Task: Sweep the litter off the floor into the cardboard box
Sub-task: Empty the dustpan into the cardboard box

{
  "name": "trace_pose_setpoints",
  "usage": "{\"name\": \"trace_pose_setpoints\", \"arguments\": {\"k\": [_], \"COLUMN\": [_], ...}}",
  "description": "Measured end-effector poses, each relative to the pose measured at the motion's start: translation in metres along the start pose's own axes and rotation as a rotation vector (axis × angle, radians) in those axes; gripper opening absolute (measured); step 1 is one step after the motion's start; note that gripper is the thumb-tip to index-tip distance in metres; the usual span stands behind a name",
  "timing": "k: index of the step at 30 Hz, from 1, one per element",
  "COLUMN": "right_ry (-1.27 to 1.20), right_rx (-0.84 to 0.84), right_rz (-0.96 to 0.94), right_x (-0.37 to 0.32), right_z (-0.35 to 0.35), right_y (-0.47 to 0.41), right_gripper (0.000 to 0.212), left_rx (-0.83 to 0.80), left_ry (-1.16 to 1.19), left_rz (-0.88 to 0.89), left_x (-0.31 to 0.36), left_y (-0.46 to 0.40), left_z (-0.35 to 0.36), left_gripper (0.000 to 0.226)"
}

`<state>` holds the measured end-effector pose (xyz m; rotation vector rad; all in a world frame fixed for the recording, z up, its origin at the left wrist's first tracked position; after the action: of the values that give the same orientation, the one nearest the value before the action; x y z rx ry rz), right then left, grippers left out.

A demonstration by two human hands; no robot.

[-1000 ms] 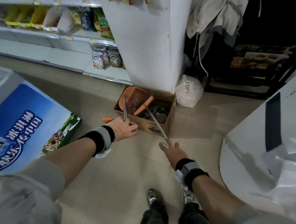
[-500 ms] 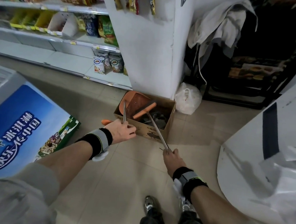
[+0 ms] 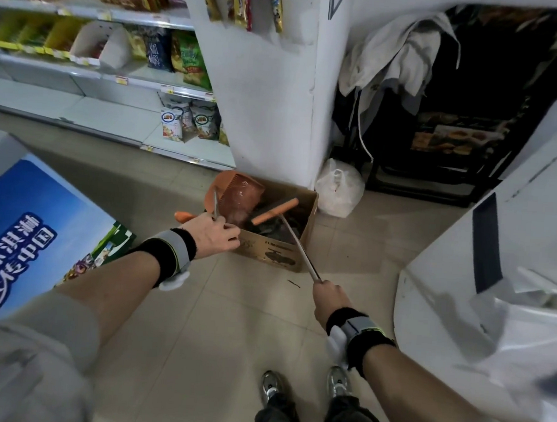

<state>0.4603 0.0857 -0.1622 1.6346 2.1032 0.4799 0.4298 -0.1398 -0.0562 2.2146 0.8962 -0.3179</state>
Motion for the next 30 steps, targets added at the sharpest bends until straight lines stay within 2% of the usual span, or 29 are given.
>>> {"name": "trace_pose_setpoints", "arguments": {"k": [5, 9, 14, 20, 24, 30], "right_ry": [-0.072, -0.076, -0.043, -0.028, -0.074, -0.085], "right_rx": [0.068, 0.065, -0.01, -0.073, -0.02, 0.045], "right_rz": [-0.047, -0.078, -0.031, 0.032, 0.048, -0.043], "right_x": [-0.011, -0.035, -0.021, 0.008, 0.014, -0.011], "right_z": [-0.011, -0.011, 0.004, 0.013, 0.005, -0.006], "right_y": [-0.002, -0.01, -0.01, 0.007, 0.014, 0.007], "right_gripper": [0.041, 0.045, 0.046, 0.043, 0.042, 0.046], "left_rx": [0.012, 0.096, 0.081, 0.041, 0.011, 0.035], "left_ry": [-0.001, -0.045, -0.044, 0.026, 0.044, 0.036], "left_rz": [0.037, 0.04, -0.053, -0.08, -0.055, -0.047], "left_x": [0.012, 0.02, 0.001, -0.007, 0.003, 0.011], "left_y": [-0.004, 0.001, 0.014, 0.01, 0.005, 0.003], "left_z": [-0.009, -0.015, -0.002, -0.001, -0.001, -0.013], "left_gripper": [0.032, 0.029, 0.028, 0.035, 0.037, 0.035]}}
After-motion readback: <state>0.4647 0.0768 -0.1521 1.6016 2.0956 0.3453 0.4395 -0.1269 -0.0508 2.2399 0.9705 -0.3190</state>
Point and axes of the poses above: each hand's wrist, its own y-axis away from the middle knuckle, its own z-axis out of the palm, x = y × z, the point moved 8 cm from there along -y, towards the middle knuckle, and after that the axes turned 3 degrees about z, right-handed, at the moved point
